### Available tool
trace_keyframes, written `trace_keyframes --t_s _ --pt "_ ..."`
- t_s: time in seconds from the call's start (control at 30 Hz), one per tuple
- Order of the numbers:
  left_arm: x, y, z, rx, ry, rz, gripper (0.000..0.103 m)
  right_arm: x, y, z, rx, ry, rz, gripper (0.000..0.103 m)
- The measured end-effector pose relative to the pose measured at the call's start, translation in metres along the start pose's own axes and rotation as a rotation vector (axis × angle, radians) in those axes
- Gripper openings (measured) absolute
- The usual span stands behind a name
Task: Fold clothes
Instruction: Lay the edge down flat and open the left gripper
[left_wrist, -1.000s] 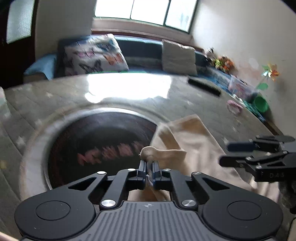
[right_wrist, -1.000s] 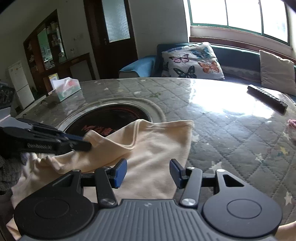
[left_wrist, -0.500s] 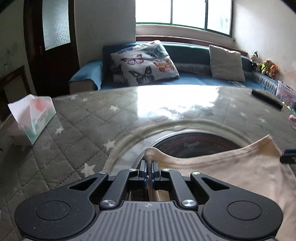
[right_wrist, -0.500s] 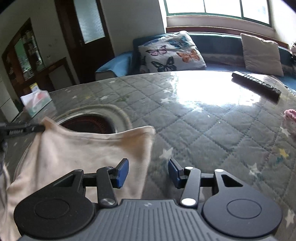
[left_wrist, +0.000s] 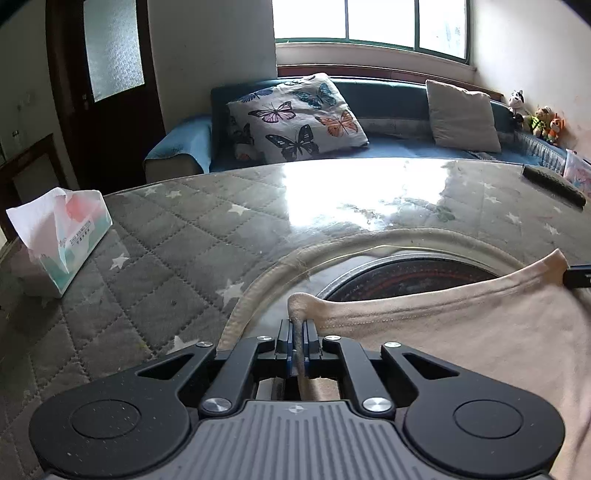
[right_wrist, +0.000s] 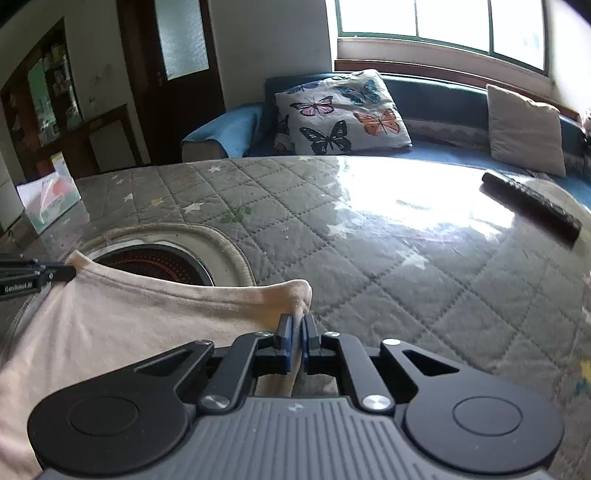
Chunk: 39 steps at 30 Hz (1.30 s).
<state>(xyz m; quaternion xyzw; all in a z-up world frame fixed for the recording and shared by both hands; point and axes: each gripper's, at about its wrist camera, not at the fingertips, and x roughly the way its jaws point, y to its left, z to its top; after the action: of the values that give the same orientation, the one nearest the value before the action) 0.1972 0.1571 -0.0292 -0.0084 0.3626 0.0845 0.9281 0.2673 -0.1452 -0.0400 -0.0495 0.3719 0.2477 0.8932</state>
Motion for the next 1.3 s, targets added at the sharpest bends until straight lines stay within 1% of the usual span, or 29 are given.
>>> trace_keyframes --t_s 0.03,0.1,0.13,0.2,0.23,0.4,0.5,0.63,0.77,0.9,0.97,1.13,1.2,1.3 --pt "-0.002 0.001 0.0 -0.005 0.003 0.0 0.011 0.0 0.001 0.001 -0.004 0.004 -0.007 0.014" --pt "-0.009 0.001 0.0 -0.003 -0.002 0.0 0.011 -0.007 0.003 0.001 -0.022 0.012 -0.003 0.015" --pt "-0.015 -0.001 -0.001 0.004 -0.006 0.004 0.013 -0.011 0.004 0.001 -0.032 0.016 0.0 0.017" --pt "-0.027 -0.004 -0.003 0.014 -0.009 0.0 0.03 -0.024 0.009 -0.002 -0.062 0.02 0.022 0.031" --pt "-0.034 -0.007 -0.006 0.024 -0.015 -0.008 0.032 -0.031 0.014 -0.005 -0.077 0.019 0.032 0.042" --pt "-0.071 -0.029 -0.029 0.1 -0.036 -0.061 0.032 -0.058 0.049 -0.024 -0.188 0.034 0.104 0.045" --pt "-0.085 -0.043 -0.049 0.147 -0.034 -0.082 0.032 -0.07 0.071 -0.04 -0.239 0.047 0.155 0.051" --pt "-0.09 -0.054 -0.069 0.205 -0.035 -0.053 0.032 -0.075 0.095 -0.056 -0.277 0.055 0.193 0.052" --pt "-0.087 -0.05 -0.079 0.209 -0.029 -0.002 0.032 -0.069 0.108 -0.062 -0.239 0.055 0.202 0.052" --pt "-0.086 -0.039 -0.082 0.187 -0.042 0.034 0.034 -0.062 0.119 -0.066 -0.253 0.055 0.207 0.052" --pt "-0.085 -0.035 -0.083 0.183 -0.047 0.055 0.034 -0.059 0.125 -0.07 -0.276 0.048 0.204 0.055" --pt "-0.084 -0.032 -0.083 0.176 -0.051 0.066 0.034 -0.065 0.138 -0.074 -0.329 0.045 0.244 0.056" --pt "-0.084 -0.033 -0.083 0.178 -0.053 0.072 0.035 -0.069 0.139 -0.077 -0.352 0.052 0.227 0.056" --pt "-0.084 -0.033 -0.084 0.183 -0.056 0.077 0.036 -0.081 0.132 -0.082 -0.363 0.06 0.225 0.056"
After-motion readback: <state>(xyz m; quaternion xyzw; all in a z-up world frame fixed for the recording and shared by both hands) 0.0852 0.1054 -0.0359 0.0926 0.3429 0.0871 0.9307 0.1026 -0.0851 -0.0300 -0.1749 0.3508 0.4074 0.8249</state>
